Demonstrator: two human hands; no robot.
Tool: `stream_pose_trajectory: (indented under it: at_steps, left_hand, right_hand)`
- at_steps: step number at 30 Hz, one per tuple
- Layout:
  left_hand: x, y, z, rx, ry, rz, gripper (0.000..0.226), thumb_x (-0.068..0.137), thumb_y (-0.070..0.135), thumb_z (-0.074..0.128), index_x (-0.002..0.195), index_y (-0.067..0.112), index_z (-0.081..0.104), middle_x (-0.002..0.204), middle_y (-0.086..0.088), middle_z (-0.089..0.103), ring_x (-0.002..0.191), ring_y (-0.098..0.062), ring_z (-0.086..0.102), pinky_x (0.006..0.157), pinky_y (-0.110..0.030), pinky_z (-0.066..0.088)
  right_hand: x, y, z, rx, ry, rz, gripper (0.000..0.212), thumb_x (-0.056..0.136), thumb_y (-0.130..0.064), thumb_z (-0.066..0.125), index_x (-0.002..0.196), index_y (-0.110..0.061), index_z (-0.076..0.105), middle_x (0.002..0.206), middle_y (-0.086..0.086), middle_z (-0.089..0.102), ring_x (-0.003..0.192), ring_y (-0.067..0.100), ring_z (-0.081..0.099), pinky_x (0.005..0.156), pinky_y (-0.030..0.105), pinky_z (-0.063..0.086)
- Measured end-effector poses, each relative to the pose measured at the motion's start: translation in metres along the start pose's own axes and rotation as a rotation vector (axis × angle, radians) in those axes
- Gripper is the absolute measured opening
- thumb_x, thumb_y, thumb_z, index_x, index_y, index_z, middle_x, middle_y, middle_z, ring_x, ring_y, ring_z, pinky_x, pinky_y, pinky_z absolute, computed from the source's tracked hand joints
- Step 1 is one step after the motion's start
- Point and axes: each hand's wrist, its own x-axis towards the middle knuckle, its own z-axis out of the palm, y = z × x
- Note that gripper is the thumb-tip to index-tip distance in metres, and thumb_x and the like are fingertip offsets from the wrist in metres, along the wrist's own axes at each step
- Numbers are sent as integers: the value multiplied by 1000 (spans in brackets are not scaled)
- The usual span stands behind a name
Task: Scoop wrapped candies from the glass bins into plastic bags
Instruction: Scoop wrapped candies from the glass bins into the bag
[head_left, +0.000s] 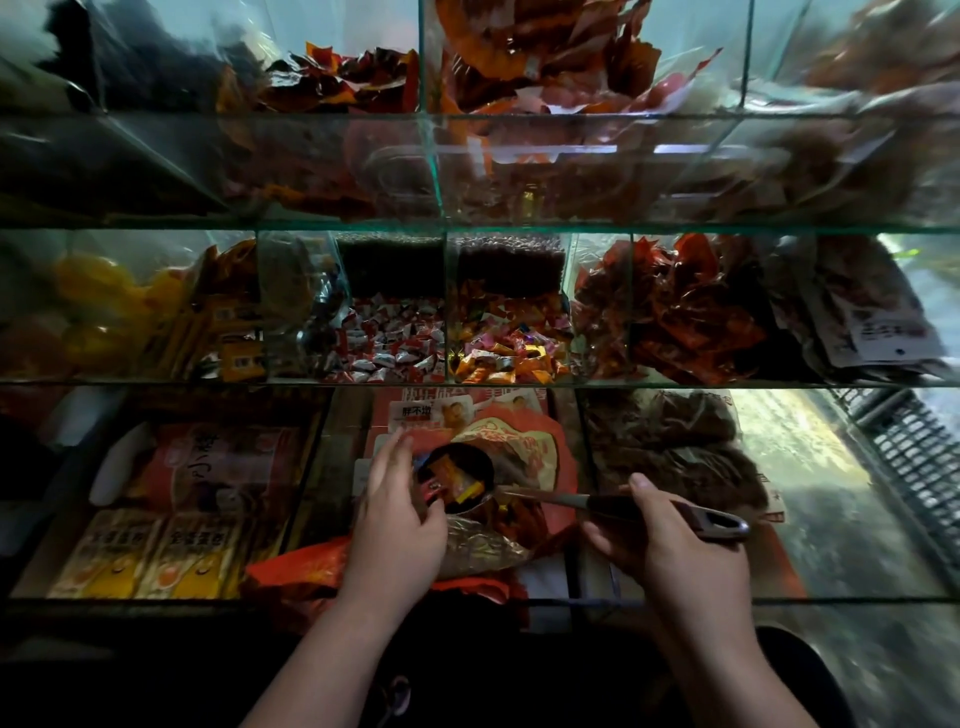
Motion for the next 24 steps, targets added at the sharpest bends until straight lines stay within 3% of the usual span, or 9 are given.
stream_pose_trajectory:
  at_steps: [4, 7, 9, 11, 16, 21, 24]
  left_hand:
    - [-7, 9, 4, 143, 142, 216, 56, 94, 18, 65, 146, 24, 45, 160, 17, 19, 151, -11, 17, 119, -37, 23]
    - [-6, 14, 13, 209, 74, 309, 51, 95, 24, 62, 144, 20, 49, 153, 7, 38, 145, -14, 31, 120, -44, 31]
    - [-2, 18, 20, 288, -11, 250, 55, 100, 40, 51, 151, 23, 40, 157, 7, 34, 149, -14, 24, 124, -44, 21]
    - [3, 20, 25, 378, -27, 200, 58, 103, 51, 37, 155, 26, 30, 162, 9, 25, 151, -11, 12, 125, -41, 0]
    - [1, 31, 29, 365, -13, 282, 61, 105, 53, 19, 158, 23, 26, 166, 13, 14, 151, 1, -8, 120, -36, -17]
    - [8, 50, 24, 248, 152, 435, 59, 107, 46, 19, 158, 17, 26, 167, 8, 13, 153, -4, -5, 124, -39, -10]
    - [36, 68, 22, 230, 157, 491, 57, 107, 43, 19, 159, 19, 23, 168, 7, 12, 154, -5, -6, 125, -41, -9]
  right_hand:
    - [-9, -11, -9, 16, -3, -82, 20, 88, -27, 80, 78, -9, 80, 82, 23, 78, 79, 40, 78, 70, 49, 64]
    - [-19, -19, -13, 1, -30, -107, 22, 88, -31, 80, 84, -10, 80, 83, 23, 78, 79, 39, 79, 67, 43, 64]
    - [-26, -26, -15, 7, -52, -113, 21, 87, -29, 81, 85, -8, 80, 84, 24, 78, 79, 39, 79, 66, 39, 64]
    - [-35, -35, -16, 39, -91, -106, 16, 80, -20, 84, 83, -5, 79, 85, 26, 77, 80, 41, 78, 67, 38, 64]
    - [-54, -61, -23, 59, -128, -195, 33, 52, -21, 87, 76, 0, 78, 80, 28, 75, 78, 42, 78, 70, 41, 64]
    - [-59, -74, -22, 62, -155, -348, 38, 53, -27, 95, 81, -6, 80, 77, 20, 77, 78, 40, 78, 71, 42, 63]
    - [-57, -78, -12, 83, -168, -418, 30, 64, -30, 88, 86, -10, 81, 80, 18, 79, 80, 37, 79, 73, 39, 63]
